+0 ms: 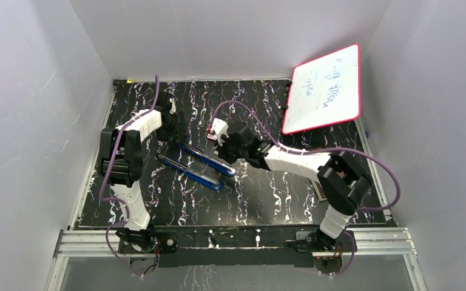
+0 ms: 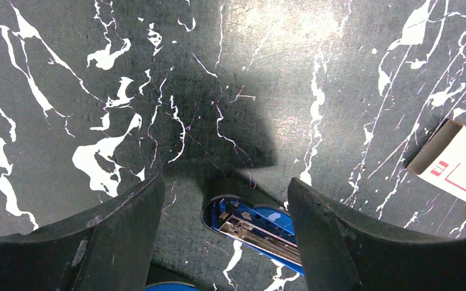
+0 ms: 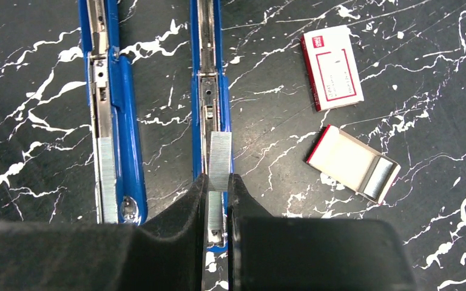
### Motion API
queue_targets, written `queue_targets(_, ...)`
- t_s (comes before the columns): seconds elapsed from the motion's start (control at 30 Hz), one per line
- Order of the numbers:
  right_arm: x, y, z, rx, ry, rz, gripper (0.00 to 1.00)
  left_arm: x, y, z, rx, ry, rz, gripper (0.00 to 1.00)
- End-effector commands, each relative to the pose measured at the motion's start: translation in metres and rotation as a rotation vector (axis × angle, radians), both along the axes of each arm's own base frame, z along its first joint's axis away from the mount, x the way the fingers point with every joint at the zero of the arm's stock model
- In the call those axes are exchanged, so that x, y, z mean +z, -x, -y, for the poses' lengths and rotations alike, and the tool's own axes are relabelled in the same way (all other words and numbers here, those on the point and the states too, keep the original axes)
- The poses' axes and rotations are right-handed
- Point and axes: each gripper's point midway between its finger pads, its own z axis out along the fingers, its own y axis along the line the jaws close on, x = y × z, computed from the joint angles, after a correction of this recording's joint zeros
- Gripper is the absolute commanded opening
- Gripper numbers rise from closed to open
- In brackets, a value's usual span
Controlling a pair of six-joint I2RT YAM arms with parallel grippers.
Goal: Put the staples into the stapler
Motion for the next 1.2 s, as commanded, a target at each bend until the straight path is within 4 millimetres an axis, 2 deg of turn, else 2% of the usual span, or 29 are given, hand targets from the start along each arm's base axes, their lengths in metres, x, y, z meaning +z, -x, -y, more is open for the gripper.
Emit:
queue_targets(0.0, 0.012, -0.006, -0.009, 0.005, -0.013, -0.036, 0.0, 0.017, 0.002, 0.003, -0.016, 0.01, 0.014, 0.72)
queue_targets(0.07, 0.012, -0.009, -0.011, -0.001, -0.005, -0.044, 0.0, 0.015, 0.003, 0.003, -0.015, 0.011, 0.009, 0.72)
queue_targets(0.1, 0.003, -0.011, -0.012, -0.006, 0.012, -0.057, 0.0, 0.015, 0.003, 0.003, -0.016, 0.01, 0.007, 0.72)
queue_targets(0.2, -0.006, -0.013, -0.017, -0.004, 0.029, -0.078, 0.0, 0.014, 0.003, 0.003, -0.016, 0.01, 0.008, 0.72)
queue_targets(0.4, -0.011, -0.014, -0.019, -0.005, 0.057, -0.097, 0.0, 0.013, 0.003, 0.003, -0.016, 0.008, 0.003, 0.72)
queue_targets(0.73, -0.011, -0.016, -0.012, -0.046, 0.06, -0.091, 0.0, 0.011, 0.003, 0.004, -0.017, 0.014, -0.002, 0.72)
queue_targets(1.0, 0.003, -0.015, -0.013, -0.068, 0.014, -0.058, 0.0, 0.012, 0.003, 0.004, -0.015, 0.015, 0.001, 0.72)
queue_targets(1.17, 0.004, -0.01, -0.015, -0.04, -0.001, -0.056, 0.0, 0.012, 0.003, 0.004, -0.014, 0.015, 0.001, 0.72)
